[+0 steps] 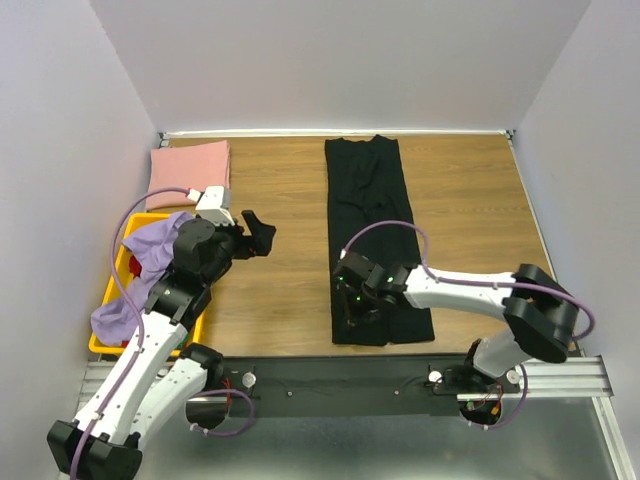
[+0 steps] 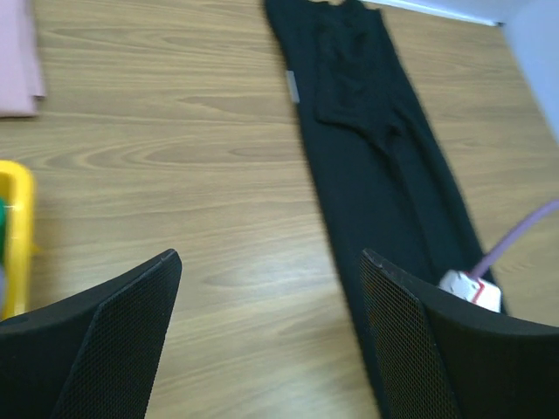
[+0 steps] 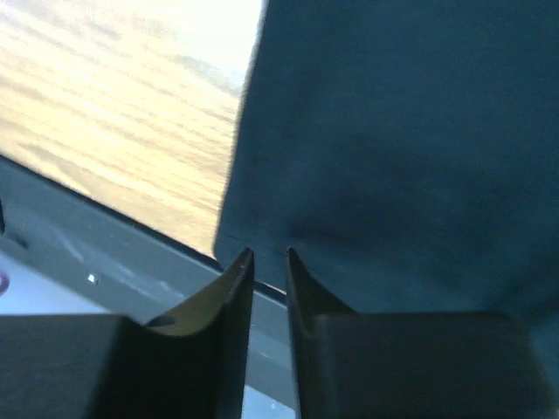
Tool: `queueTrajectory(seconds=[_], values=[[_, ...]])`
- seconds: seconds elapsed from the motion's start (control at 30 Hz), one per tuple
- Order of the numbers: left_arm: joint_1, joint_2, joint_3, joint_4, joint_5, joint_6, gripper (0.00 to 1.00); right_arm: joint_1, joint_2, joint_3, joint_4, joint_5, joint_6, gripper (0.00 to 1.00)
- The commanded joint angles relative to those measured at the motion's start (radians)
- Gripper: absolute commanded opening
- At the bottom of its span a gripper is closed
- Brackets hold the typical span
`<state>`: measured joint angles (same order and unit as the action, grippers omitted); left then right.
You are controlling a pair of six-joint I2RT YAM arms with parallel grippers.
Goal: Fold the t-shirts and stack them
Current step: Fold the tshirt
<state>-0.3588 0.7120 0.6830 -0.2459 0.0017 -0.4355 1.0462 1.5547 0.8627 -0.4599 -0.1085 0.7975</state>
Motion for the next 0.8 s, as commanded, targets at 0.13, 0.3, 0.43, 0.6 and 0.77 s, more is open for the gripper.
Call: queueTrajectory(seconds=[0.13, 0.3, 0.43, 0.6, 0.77], values=[[-0.230, 0.111, 0.020, -0.125, 0.133, -0.277, 0.89, -0.147, -0.201, -0.011, -0.273, 0.345, 0.013, 0.41], [-0.432, 0.228, 0.026, -0.161, 0.023, -0.399, 0.89, -0.284, -0.298, -0.079, -0.344, 0.383, -0.017, 0.47], [-0.532, 0.345, 0.039, -0.210, 0.020, -0.437, 0.89, -0.357, -0.375, -0.117, -0.347, 0.380, -0.020, 0.51], [-0.672, 0.498, 0.096, -0.292, -0.038, -0.468, 0.88, -0.382, -0.430, -0.119, -0.350, 0.411, -0.017, 0.57], [-0.756, 0.628, 0.133, -0.302, -0.037, -0.480, 0.76, -0.405, -0.462, -0.123, -0.350, 0.420, 0.009, 0.59]])
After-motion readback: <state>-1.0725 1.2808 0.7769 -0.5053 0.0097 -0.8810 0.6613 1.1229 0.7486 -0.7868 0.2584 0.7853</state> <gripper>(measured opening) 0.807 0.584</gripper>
